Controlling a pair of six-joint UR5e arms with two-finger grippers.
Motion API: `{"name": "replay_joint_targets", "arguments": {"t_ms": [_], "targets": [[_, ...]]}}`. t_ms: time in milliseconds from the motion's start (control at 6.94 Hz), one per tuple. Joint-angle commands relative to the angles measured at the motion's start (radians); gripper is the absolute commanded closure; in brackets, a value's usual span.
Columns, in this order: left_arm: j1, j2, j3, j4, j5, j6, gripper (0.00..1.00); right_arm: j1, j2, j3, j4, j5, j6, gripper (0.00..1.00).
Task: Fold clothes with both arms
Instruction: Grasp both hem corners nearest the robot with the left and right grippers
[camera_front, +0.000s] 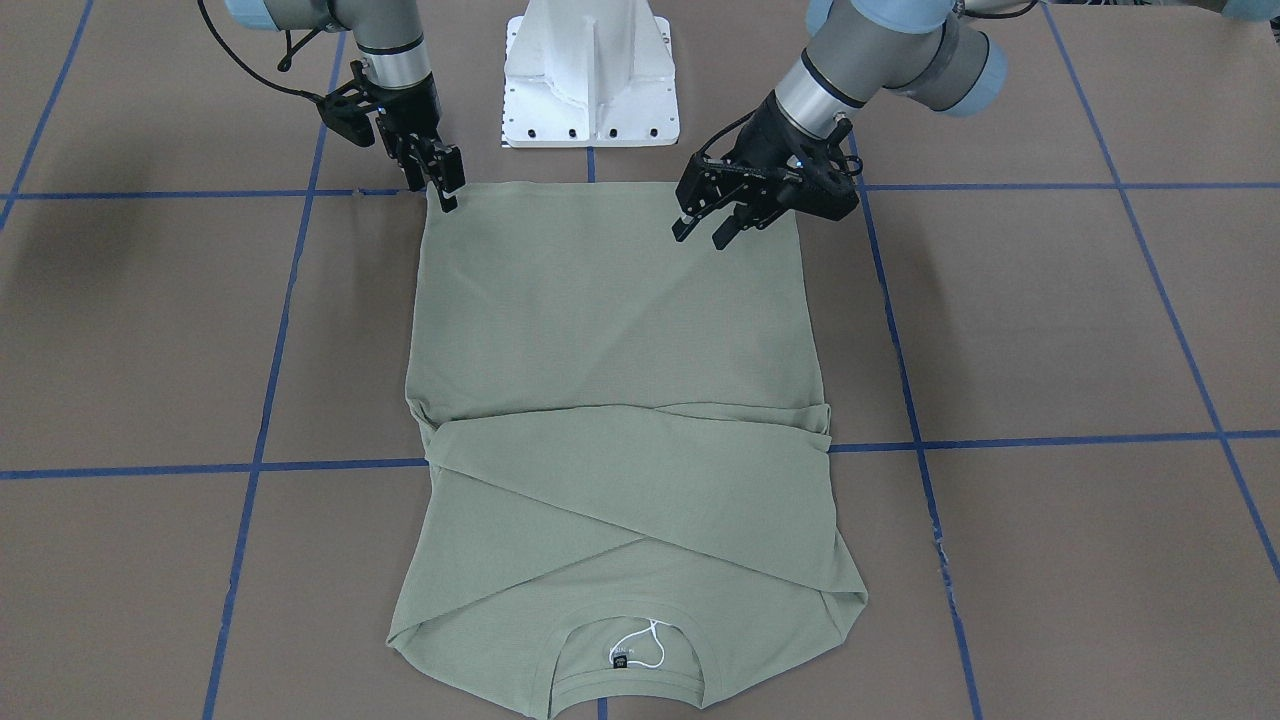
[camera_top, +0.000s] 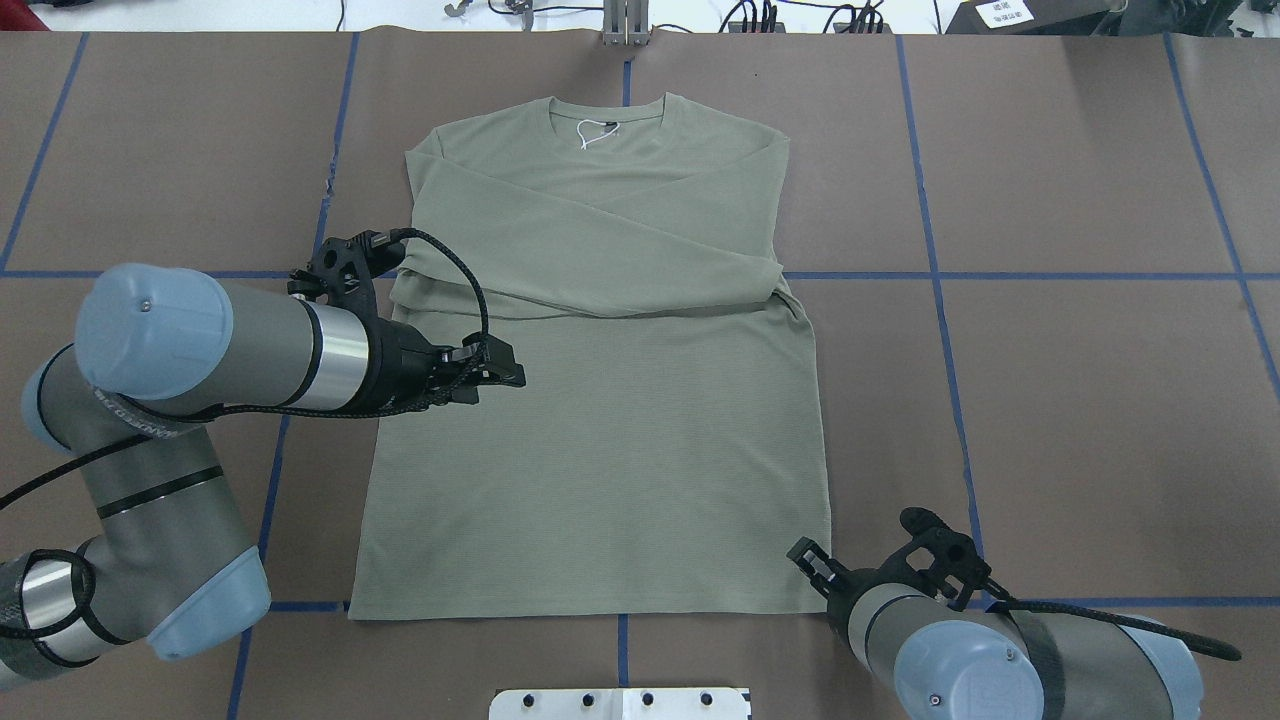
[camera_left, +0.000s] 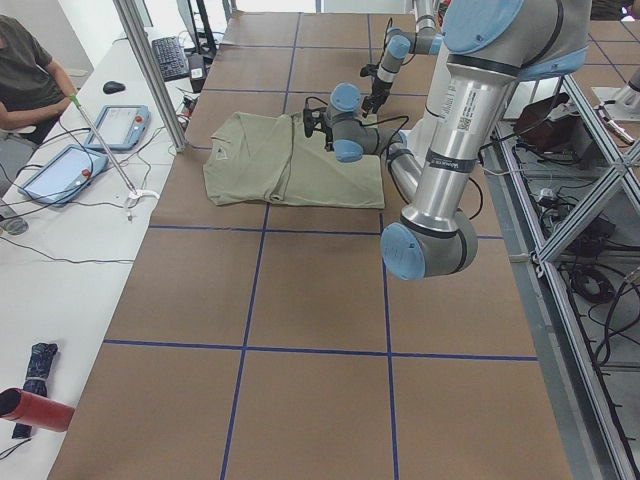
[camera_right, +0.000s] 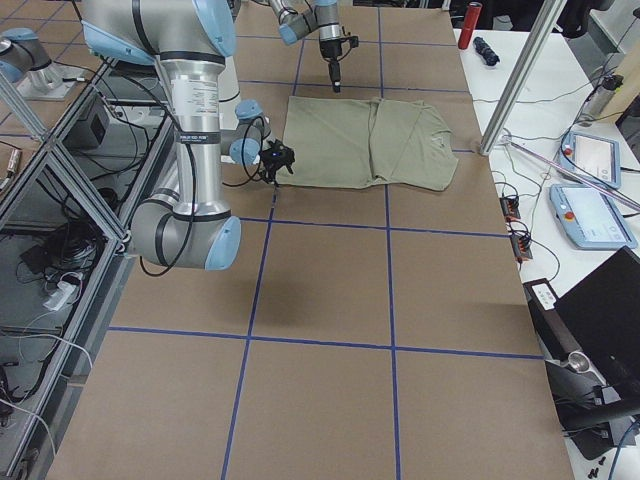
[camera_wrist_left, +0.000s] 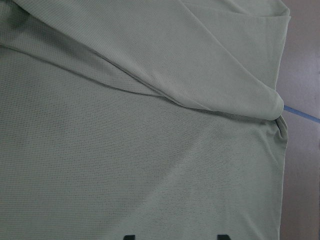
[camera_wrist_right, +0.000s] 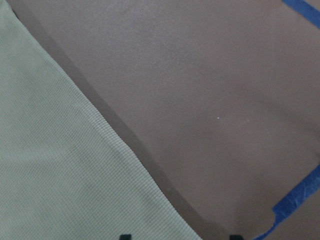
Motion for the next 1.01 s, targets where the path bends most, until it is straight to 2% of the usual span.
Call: {"name": "replay_joint_targets", "arguments": {"t_ms": [0,144,288,576,865], "targets": [[0.0,-0.001,0.001,-0.001,0.0,-0.003,0.37,-0.009,0.001,-0.008,0.0,0.0,0.002,0.57],[0.0,-0.001,0.001,-0.002,0.0,-0.003,0.37,-0.009,0.001,-0.004,0.0,0.0,0.002,0.74],[0.0,-0.004,0.0,-0.002,0.0,-0.008,0.37,-0.009,-0.005,-0.007,0.0,0.0,0.002,1.0],[0.0,-0.004,0.0,-0.002,-0.005,-0.011,0.37,-0.003,-0.012,0.012,0.0,0.0,0.0,1.0],[0.012,0.007,-0.003,0.015,0.001,-0.09,0.37,0.003,-0.015,0.086,-0.035,0.02,-0.001,1.0]]}}
